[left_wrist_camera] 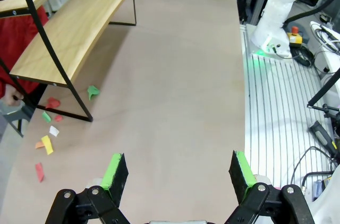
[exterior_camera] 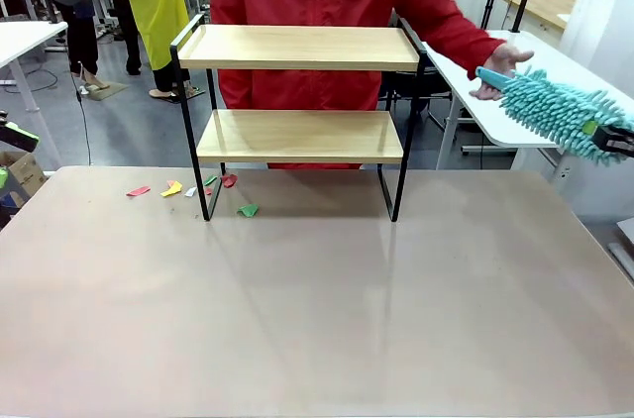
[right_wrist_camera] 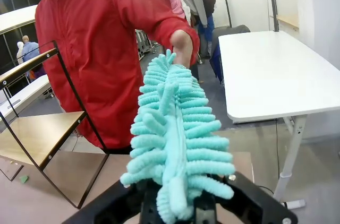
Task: Clean the shelf.
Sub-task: Hand the Duster back to the human.
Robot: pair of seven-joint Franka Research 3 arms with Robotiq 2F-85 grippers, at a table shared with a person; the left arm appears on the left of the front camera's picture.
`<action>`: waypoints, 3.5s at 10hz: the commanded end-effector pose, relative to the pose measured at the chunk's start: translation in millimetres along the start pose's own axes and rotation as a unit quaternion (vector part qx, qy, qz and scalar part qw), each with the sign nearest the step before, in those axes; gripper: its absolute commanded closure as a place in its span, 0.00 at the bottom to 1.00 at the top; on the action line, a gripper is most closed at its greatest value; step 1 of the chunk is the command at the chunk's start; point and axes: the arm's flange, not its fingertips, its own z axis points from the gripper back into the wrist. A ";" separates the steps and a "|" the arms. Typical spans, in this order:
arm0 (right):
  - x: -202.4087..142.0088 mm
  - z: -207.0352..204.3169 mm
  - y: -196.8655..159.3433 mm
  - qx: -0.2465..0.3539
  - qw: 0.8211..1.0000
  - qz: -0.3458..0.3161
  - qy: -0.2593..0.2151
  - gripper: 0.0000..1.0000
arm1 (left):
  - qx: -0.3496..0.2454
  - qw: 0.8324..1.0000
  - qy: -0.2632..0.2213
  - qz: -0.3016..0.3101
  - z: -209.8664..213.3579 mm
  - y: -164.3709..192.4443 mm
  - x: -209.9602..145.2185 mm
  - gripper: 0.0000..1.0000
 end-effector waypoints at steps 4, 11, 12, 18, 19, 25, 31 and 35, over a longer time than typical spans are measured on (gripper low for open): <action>4.1 1.9 0.6 0.001 1.000 -0.003 0.001 0.84 | 0.000 1.000 -0.013 -0.008 0.2 -0.8 1.2 0.00; 44.9 32.6 -3.0 0.038 0.998 -0.042 -0.016 0.00 | 0.000 1.000 -0.013 -0.008 0.2 -0.8 1.2 0.00; 64.8 40.1 -4.8 0.035 0.998 -0.048 -0.036 0.03 | 0.000 1.000 -0.013 -0.008 0.2 -0.8 1.2 0.00; 199.7 98.1 -66.8 0.029 0.955 -0.239 -0.175 0.00 | 0.000 1.000 -0.013 -0.008 0.2 -0.8 1.2 0.00; 210.8 107.3 -86.4 0.043 0.940 -0.281 -0.188 0.00 | 0.000 1.000 -0.013 -0.008 0.2 -0.8 1.2 0.00; 214.1 123.4 -117.5 0.025 0.929 -0.309 -0.201 0.04 | 0.000 1.000 -0.013 -0.008 0.2 -0.8 1.2 0.00; 214.1 123.4 -117.5 0.025 0.929 -0.309 -0.201 0.04 | 0.000 1.000 -0.013 -0.008 0.2 -0.8 1.2 0.00; 214.1 123.4 -117.5 0.025 0.929 -0.309 -0.201 0.04 | 0.000 1.000 -0.013 -0.008 0.2 -0.8 1.2 0.00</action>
